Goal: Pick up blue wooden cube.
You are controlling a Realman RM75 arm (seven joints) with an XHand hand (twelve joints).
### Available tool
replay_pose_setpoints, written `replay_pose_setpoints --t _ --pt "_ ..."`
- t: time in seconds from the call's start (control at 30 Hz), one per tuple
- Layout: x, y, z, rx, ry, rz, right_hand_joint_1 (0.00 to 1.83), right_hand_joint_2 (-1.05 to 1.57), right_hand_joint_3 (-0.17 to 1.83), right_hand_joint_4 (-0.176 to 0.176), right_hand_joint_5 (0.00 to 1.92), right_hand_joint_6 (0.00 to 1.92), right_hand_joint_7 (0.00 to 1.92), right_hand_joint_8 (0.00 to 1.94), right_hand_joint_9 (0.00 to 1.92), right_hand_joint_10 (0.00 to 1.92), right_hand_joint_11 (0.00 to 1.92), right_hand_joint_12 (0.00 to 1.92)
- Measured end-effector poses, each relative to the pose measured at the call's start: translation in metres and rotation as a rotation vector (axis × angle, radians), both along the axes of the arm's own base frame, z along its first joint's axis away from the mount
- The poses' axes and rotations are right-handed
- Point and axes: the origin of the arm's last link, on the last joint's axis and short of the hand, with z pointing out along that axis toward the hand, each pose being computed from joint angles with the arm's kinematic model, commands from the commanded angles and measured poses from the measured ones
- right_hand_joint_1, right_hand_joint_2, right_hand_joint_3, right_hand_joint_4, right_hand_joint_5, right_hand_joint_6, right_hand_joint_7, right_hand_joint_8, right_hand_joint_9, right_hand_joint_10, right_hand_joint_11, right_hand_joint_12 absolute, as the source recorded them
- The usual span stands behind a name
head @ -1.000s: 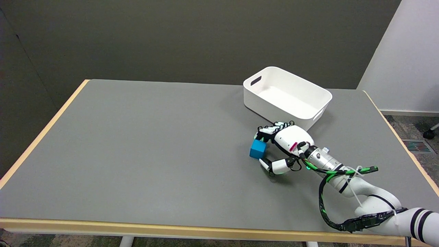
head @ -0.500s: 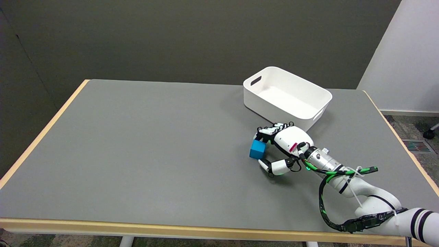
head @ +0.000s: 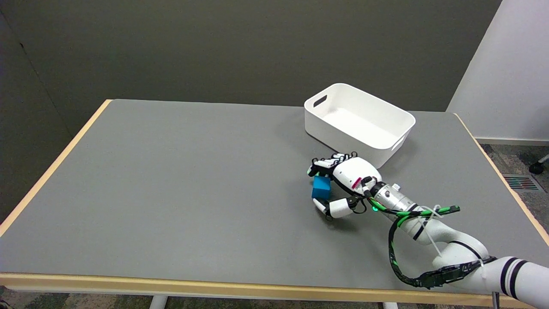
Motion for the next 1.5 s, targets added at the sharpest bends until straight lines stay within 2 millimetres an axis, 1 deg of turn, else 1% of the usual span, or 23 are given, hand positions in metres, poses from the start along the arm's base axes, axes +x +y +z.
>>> replay_pose_setpoints --t 0.03,0.07,0.1,0.13,0.23,0.3,0.33,0.4,0.47,0.53,0.73,0.9,0.97,1.07,1.17,1.3,1.37,1.47,1.5 --pt "0.0 0.0 -0.001 0.001 -0.001 0.0 0.73 0.74 0.88 0.022 0.53 1.15 0.6 1.24 0.7 1.4 0.47 1.58" --pt "-0.001 -0.001 -0.003 0.002 -0.004 -0.002 0.8 0.9 0.67 0.033 0.57 1.32 0.62 1.3 0.7 1.44 0.48 1.59" --pt "-0.001 -0.002 -0.004 0.003 -0.005 -0.002 0.88 1.13 0.38 0.047 0.62 1.55 0.64 1.35 0.71 1.47 0.48 1.61" --pt "-0.001 -0.003 -0.005 0.004 -0.007 -0.003 0.89 1.15 0.36 0.051 0.63 1.58 0.65 1.41 0.71 1.52 0.48 1.63" --pt "-0.001 -0.004 -0.008 0.006 -0.01 -0.004 0.88 1.12 0.43 0.055 0.63 1.62 0.62 1.67 0.75 1.68 0.45 1.77" --pt "-0.001 -0.005 -0.009 0.007 -0.013 -0.002 0.87 1.14 0.43 0.048 0.62 1.64 0.59 1.8 0.76 1.81 0.4 1.86" --pt "-0.001 -0.005 -0.01 0.008 -0.013 -0.003 0.87 1.14 0.43 0.046 0.61 1.64 0.58 1.85 0.77 1.87 0.35 1.9" --pt "-0.002 -0.006 -0.011 0.008 -0.014 -0.003 0.86 1.14 0.44 0.056 0.61 1.66 0.6 1.93 0.8 1.9 0.19 1.92" --pt "-0.002 -0.006 -0.011 0.008 -0.015 -0.002 0.87 1.13 0.45 0.054 0.61 1.66 0.61 1.94 0.82 1.91 0.18 1.92" --pt "-0.002 -0.007 -0.012 0.007 -0.016 -0.002 0.88 1.11 0.47 0.065 0.62 1.64 0.63 1.93 0.82 1.92 0.24 1.92" --pt "0.0 -0.008 -0.011 0.004 -0.024 0.01 0.88 1.1 0.48 0.066 0.62 1.64 0.66 1.93 0.84 1.92 0.26 1.92" --pt "0.009 -0.011 -0.007 -0.007 -0.04 0.045 0.87 1.08 0.51 0.09 0.64 1.63 0.72 1.92 0.86 1.92 0.29 1.92" --pt "0.017 -0.014 -0.005 -0.015 -0.05 0.07 0.87 1.08 0.51 0.095 0.64 1.63 0.73 1.92 0.86 1.92 0.31 1.92" --pt "0.032 -0.019 0.001 -0.034 -0.072 0.119 0.86 1.07 0.52 0.118 0.64 1.63 0.74 1.92 0.88 1.92 0.35 1.92" --pt "0.054 -0.025 0.01 -0.066 -0.108 0.186 0.86 1.07 0.52 0.128 0.64 1.62 0.75 1.92 0.88 1.92 0.35 1.92" --pt "0.089 -0.034 0.027 -0.113 -0.168 0.29 0.86 1.07 0.52 0.13 0.64 1.62 0.74 1.92 0.87 1.92 0.32 1.92" --pt "0.112 -0.039 0.037 -0.138 -0.197 0.355 0.86 1.08 0.51 0.129 0.64 1.62 0.72 1.93 0.85 1.92 0.29 1.92" --pt "0.137 -0.045 0.051 -0.171 -0.225 0.43 0.85 1.08 0.5 0.127 0.63 1.63 0.7 1.93 0.82 1.92 0.26 1.92" --pt "0.145 -0.046 0.056 -0.182 -0.233 0.451 0.85 1.1 0.49 0.114 0.62 1.63 0.67 1.94 0.79 1.92 0.24 1.92"
